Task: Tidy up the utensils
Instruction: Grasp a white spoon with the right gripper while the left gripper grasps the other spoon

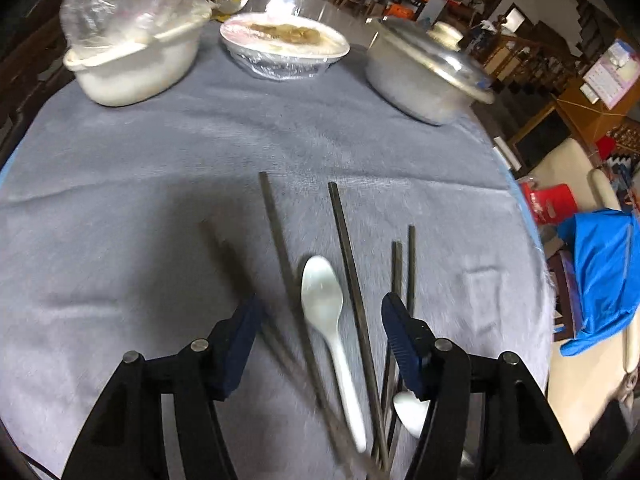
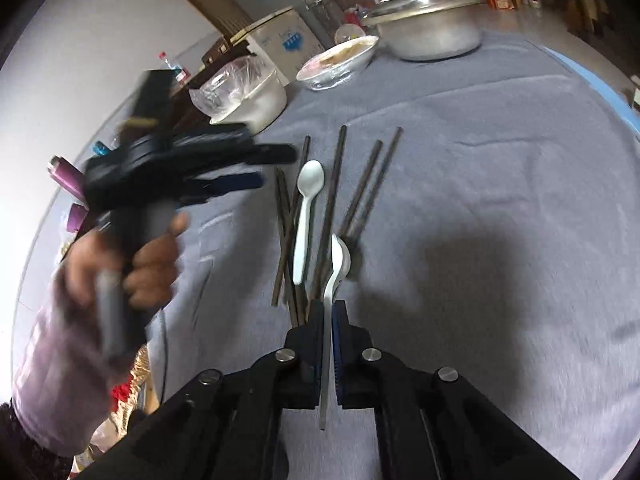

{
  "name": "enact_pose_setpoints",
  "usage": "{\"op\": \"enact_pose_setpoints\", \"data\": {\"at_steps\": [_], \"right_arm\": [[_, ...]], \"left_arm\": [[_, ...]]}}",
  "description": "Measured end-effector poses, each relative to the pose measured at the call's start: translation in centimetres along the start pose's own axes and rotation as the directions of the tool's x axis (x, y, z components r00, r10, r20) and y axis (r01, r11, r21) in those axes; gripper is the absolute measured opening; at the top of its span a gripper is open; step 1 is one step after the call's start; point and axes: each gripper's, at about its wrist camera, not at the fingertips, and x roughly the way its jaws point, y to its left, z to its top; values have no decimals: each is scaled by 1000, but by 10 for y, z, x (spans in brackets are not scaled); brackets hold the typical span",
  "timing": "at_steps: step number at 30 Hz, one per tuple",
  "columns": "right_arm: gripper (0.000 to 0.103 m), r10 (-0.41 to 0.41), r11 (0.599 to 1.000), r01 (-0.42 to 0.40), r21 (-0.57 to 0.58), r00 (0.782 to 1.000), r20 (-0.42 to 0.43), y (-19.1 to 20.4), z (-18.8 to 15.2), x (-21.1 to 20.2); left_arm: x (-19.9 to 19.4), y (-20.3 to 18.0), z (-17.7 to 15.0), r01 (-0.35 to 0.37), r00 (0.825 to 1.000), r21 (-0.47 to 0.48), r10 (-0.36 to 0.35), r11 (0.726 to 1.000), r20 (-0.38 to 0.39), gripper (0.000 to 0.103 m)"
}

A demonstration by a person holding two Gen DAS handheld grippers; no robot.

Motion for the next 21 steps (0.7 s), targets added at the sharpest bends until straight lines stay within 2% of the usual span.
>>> {"op": "enact_pose_setpoints", "data": {"at_steps": [2,4,5,6,7,8,9,13,18,20,21], "right_arm": [[5,-25,1000,25,6,1000,9,-5,-7,-4],[5,-10,999,9,43,1000,13,-16,-14,-11],[5,-10,999,10,53,1000,15,-19,-16,-12],[5,-17,998,16,68,1000,17,-24,-20,-16],[5,-19,997,18,71,1000,19,-26,-22,-16],[5,-23,997,21,79,999,25,-29,-25,-19],[5,-24,996,22,87,999,27,-33,-27,-20],[5,-32,995,28,101,999,39,-37,-27,-25],[9,-66,994,66,92,998,-10,-44,-30,-25],[22,-96,992,98,80,995,-24,-47,-29,-23],[39,-113,990,115,75,993,-26,-46,-25,-20]], "left_arm": [[14,-6,5,-21,1000,7,21,1000,-10,63],[26,-10,5,-42,999,26,43,999,-26,62],[30,-11,4,-51,998,33,52,998,-40,52],[37,-12,2,-58,996,41,61,997,-63,36],[34,-13,0,-77,996,56,79,995,-33,35],[34,-15,-3,-82,996,78,84,994,-29,23],[35,-16,-5,-84,996,90,87,992,-31,16],[28,-17,-21,-71,997,127,74,989,-24,12],[7,-15,-45,-29,999,196,34,980,-23,10],[-1,-12,-55,-20,999,221,28,975,-31,10],[-5,-9,-60,-16,999,229,25,973,-38,10]]}}
